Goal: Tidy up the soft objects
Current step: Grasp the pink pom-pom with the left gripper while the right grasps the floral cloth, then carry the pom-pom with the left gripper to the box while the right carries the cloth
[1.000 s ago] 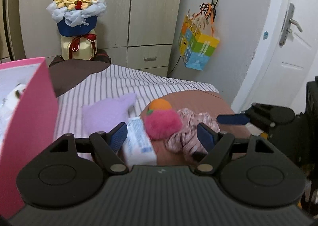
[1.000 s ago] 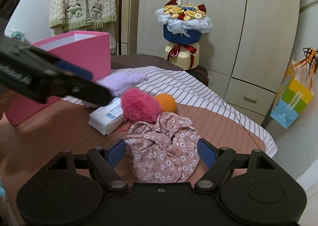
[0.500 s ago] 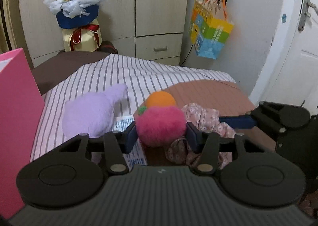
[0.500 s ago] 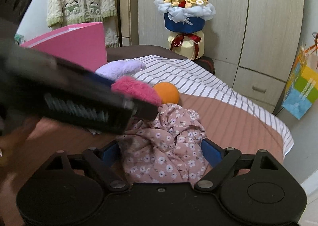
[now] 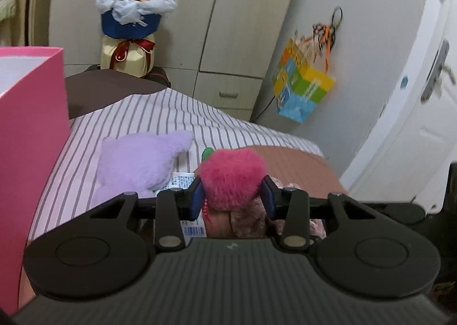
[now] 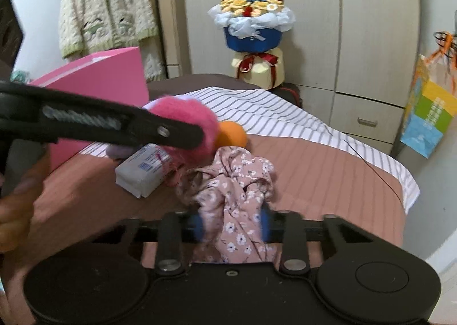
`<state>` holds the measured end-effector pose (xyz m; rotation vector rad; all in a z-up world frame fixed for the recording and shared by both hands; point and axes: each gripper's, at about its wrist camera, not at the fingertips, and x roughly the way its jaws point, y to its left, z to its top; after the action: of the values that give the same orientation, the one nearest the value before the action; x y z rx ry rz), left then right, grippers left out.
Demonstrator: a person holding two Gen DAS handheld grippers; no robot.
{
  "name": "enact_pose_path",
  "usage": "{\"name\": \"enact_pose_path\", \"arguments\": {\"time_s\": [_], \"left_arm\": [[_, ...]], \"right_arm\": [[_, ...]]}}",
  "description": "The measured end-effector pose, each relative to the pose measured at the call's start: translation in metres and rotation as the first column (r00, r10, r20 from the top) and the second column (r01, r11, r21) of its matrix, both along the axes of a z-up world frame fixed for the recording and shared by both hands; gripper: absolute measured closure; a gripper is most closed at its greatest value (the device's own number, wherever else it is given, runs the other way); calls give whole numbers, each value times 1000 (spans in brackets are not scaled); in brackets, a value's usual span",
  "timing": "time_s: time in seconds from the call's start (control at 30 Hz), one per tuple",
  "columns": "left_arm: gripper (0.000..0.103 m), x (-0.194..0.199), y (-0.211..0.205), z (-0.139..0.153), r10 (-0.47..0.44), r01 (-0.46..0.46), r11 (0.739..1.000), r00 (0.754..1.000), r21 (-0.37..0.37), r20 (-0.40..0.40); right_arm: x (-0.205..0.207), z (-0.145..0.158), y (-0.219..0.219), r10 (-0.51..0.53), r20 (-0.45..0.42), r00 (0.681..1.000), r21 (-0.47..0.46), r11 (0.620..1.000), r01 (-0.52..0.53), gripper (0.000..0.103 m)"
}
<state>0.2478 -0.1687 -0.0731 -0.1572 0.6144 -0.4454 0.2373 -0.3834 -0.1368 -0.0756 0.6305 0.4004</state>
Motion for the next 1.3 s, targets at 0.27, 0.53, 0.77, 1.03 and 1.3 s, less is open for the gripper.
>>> {"name": "enact_pose_path", "arguments": {"time_s": [0.27, 0.53, 0.77, 1.03, 1.3], "left_arm": [[63, -27, 12, 4, -11, 11, 1000, 1000, -11, 6], [63, -58, 27, 5, -43, 43, 999, 999, -15, -5], [63, -93, 42, 6, -65, 65, 998, 998, 7, 8], [63, -130, 63, 12, -117, 116, 993, 993, 24, 3], [63, -158, 92, 17, -151, 150, 989, 988, -13, -37]], "right_arm": [[-24, 2, -1, -52, -5, 999, 14, 999, 52, 83], [-50, 10, -4, -90, -4, 996, 5, 996, 90, 82], [-78, 20, 6, -67, -10, 998, -56, 996, 67, 82], [-116, 37, 22, -26, -33, 999, -51, 998, 25, 82], [-145, 48, 42, 19, -99, 995, -2, 1000, -20, 81]]}}
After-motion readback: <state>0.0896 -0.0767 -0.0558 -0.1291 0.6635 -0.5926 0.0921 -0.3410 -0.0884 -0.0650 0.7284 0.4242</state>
